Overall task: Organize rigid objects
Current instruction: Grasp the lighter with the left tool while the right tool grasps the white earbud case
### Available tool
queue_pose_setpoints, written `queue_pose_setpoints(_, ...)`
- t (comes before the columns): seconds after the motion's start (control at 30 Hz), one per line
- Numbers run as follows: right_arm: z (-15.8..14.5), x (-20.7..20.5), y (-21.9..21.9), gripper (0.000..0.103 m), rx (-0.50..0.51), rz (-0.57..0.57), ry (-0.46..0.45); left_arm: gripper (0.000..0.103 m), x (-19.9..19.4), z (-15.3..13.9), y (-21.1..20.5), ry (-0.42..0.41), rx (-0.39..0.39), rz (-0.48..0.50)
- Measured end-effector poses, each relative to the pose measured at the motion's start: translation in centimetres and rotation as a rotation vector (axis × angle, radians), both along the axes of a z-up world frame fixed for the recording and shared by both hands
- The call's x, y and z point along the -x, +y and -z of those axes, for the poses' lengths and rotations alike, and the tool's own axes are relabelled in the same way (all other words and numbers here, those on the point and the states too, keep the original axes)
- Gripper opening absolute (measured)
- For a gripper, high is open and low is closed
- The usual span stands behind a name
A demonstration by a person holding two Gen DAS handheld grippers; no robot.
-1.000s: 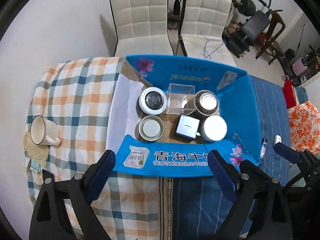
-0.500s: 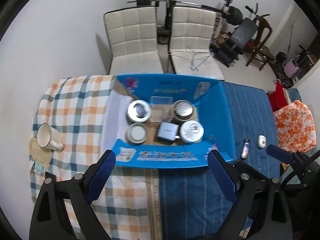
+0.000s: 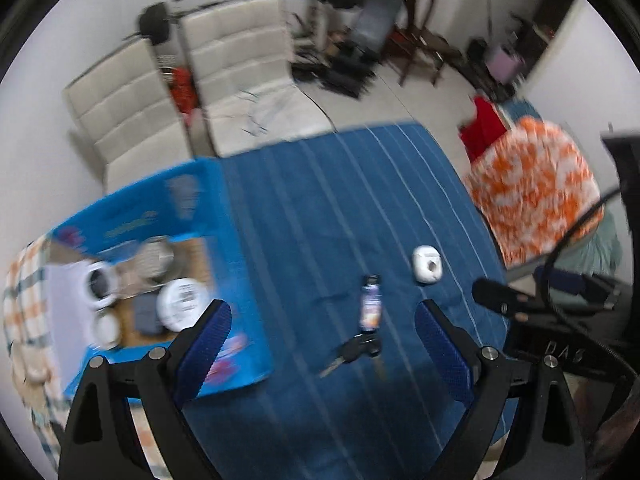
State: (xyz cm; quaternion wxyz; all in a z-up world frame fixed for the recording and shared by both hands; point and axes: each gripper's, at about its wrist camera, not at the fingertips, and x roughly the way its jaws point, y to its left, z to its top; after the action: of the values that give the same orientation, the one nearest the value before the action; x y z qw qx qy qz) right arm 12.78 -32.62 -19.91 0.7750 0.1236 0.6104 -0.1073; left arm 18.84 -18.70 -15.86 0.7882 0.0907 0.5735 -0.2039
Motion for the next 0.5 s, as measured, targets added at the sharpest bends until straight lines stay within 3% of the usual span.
queue_pose_setpoints(0.13,5.1,-0.8,-4.9,0.092,-0.007,0.063,0.066,0.091,-1.0,5.3,-4.5,0.084,-0.023,0.034)
queue_pose_setpoints(0.2,7.7,-1.2,-6.5,0.092,-0.041,0.081,0.09,0.085,-1.7,8.1,-5.8,0.135,-0.037,0.037)
queue_pose_setpoints(0.23,8.7,-1.5,-7.0,0.092,-0.049,0.088,0.101,0.076,-1.9,9.2,-6.3,0.155,-0.043,0.038)
queue_pose_setpoints(0.5,15.5,-4.3,-8.9,0.089,-0.093,0.095,0.172,0.069,-2.7,17.0,-8.7,0.285,-0.136,0.053)
